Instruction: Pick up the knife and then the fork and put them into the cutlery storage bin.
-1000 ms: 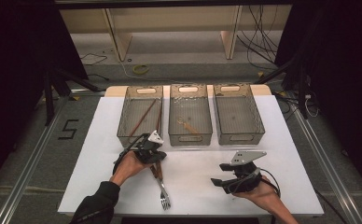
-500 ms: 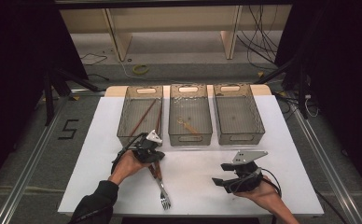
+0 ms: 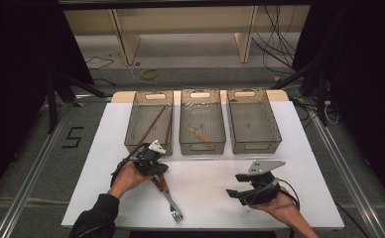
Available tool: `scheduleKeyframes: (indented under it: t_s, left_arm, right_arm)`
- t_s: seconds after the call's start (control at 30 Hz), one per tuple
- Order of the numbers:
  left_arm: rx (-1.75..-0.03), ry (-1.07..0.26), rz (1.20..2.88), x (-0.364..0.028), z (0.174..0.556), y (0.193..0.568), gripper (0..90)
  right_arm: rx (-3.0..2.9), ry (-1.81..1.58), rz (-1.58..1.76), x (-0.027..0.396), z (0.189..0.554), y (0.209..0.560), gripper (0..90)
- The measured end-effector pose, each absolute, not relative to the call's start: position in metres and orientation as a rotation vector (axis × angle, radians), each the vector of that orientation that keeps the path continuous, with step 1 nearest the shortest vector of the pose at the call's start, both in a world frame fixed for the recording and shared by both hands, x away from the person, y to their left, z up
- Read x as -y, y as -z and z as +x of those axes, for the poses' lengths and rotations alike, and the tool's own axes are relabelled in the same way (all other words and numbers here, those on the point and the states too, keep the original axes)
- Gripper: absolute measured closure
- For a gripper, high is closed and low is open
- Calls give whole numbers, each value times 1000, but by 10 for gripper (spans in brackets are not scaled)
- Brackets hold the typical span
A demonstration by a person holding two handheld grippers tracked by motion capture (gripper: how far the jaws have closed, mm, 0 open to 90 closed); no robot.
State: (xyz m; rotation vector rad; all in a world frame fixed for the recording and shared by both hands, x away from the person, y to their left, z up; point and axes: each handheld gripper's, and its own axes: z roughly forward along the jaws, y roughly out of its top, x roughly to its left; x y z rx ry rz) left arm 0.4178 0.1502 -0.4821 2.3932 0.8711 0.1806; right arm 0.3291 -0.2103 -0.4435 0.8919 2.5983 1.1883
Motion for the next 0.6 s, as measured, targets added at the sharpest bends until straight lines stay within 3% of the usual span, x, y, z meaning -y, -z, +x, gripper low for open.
scheduleKeyframes:
  t_s: [0.6]
  left_arm:
    - [-914, -189, 2460, -167, 396, 479, 865]
  right_arm:
    - [-2594, -1185, 894, 210, 328, 442, 373]
